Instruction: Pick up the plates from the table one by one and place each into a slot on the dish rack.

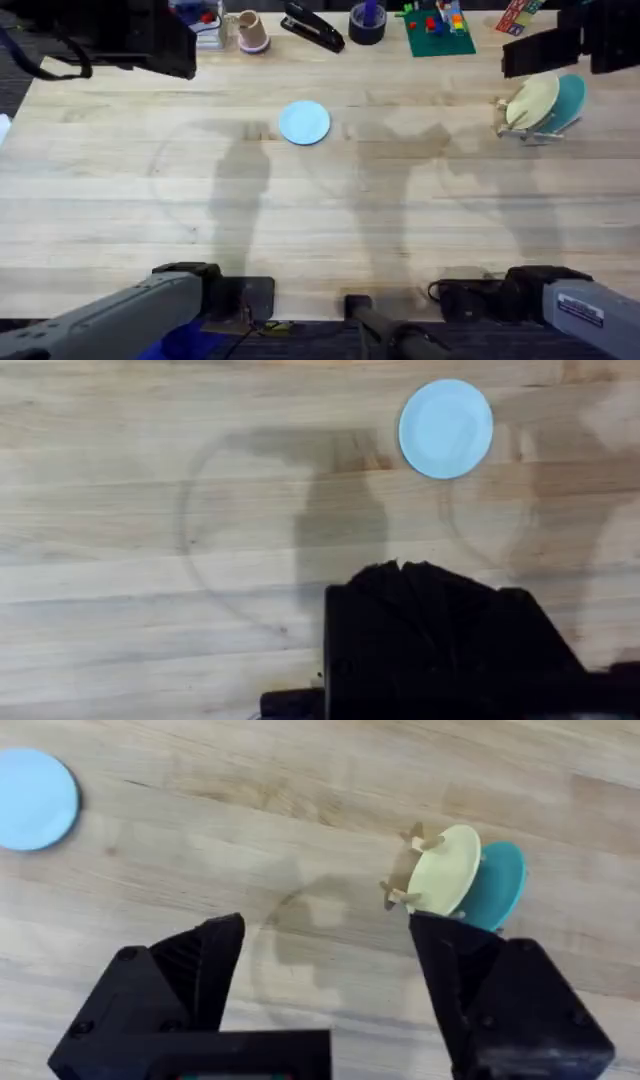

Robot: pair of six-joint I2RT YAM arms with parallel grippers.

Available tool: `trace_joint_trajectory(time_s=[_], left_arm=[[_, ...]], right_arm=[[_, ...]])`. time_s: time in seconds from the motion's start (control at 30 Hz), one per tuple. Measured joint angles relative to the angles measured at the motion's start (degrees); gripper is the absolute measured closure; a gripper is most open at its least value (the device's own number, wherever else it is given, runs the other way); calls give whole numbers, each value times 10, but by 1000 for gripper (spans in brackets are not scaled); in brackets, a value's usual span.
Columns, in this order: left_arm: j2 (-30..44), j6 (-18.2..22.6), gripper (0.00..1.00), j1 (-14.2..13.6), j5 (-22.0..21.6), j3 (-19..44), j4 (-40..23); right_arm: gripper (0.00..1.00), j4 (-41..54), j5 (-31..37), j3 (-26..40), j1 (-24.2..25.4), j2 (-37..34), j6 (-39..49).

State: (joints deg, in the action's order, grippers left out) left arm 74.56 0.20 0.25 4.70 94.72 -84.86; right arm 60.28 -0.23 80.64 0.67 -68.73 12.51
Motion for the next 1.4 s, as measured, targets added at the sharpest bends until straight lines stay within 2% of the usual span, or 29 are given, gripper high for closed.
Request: trace_joint_trajectory(time_s=[0.13,0.33,0.57,0.6,0.7,0.9,1.03,1.4], left_arm=[[0,-11,960,0,15,0,-15],[3,0,959,10,54,0,-12],[57,54,958,73,166,-1,3],[87,74,958,94,218,-7,20],[112,92,958,106,269,-19,38],[165,121,958,108,356,-41,58],[201,133,958,108,398,-59,82],[249,142,958,108,454,-162,170]], right_arm=[[7,0,0,0,0,0,0],[8,0,0,0,0,0,0],[7,0,0,0,0,0,-3],[7,0,0,0,0,0,-5],[7,0,0,0,0,0,-5],[8,0,0,0,0,0,-5],[7,0,0,0,0,0,-5],[7,0,0,0,0,0,-5]])
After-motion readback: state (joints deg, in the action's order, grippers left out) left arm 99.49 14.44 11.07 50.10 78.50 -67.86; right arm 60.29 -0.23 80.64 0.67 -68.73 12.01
